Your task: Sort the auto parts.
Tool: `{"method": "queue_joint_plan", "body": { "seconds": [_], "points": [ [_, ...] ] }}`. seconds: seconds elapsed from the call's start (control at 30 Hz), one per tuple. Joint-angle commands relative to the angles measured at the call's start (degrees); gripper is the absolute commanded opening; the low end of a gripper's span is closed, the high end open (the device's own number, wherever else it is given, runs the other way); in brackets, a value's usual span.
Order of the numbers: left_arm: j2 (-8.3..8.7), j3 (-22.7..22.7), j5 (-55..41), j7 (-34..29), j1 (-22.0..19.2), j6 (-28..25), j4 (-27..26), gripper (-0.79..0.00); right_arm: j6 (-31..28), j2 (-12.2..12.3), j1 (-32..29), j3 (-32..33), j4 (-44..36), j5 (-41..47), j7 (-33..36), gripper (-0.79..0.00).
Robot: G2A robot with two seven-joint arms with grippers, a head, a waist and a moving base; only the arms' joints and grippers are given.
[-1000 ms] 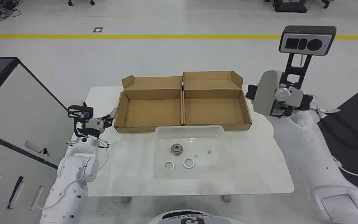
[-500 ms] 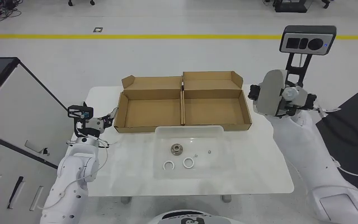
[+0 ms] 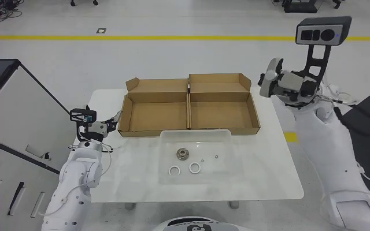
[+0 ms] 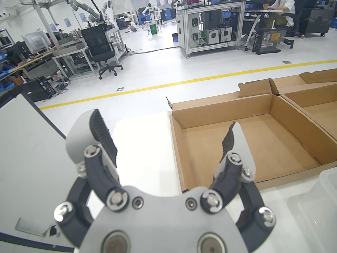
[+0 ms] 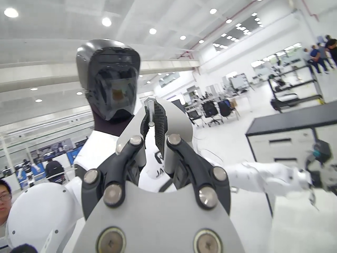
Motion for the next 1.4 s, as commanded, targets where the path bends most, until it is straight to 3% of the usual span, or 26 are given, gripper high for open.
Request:
{"method": "queue_joint_plan", "body": {
  "seconds": [0.0, 0.13, 0.3, 0.47, 0.73, 1.0, 1.37],
  "points": [
    [0.0, 0.0, 0.0, 0.0, 0.0, 0.0, 0.0, 0.0, 3.34, 0.59, 0.44, 3.0, 1.67, -4.87, 1.5, -0.785],
    [0.0, 0.0, 0.0, 0.0, 0.0, 0.0, 0.0, 0.0, 9.66, 1.73, 4.19, 7.18, 5.24, -15.9, 4.28, -0.785],
    [0.0, 0.0, 0.0, 0.0, 0.0, 0.0, 0.0, 0.0, 12.48, 2.05, 11.43, 5.56, 10.08, -27.0, 5.5, -0.785],
    [0.0, 0.0, 0.0, 0.0, 0.0, 0.0, 0.0, 0.0, 11.75, 1.41, 20.65, -1.01, 16.43, -38.95, 4.92, -0.785],
    [0.0, 0.0, 0.0, 0.0, 0.0, 0.0, 0.0, 0.0, 8.39, -1.36, 34.17, -16.96, 27.1, -61.74, 2.95, -0.785],
    [0.0, 0.0, 0.0, 0.0, 0.0, 0.0, 0.0, 0.0, 6.35, -4.61, 39.73, -29.67, 36.89, -78.69, -0.83, -0.785],
    [0.0, 0.0, 0.0, 0.0, 0.0, 0.0, 0.0, 0.0, 6.6, -8.79, 41.06, -40.5, 48.51, -92.11, -5.83, -0.785]
  ]
}}
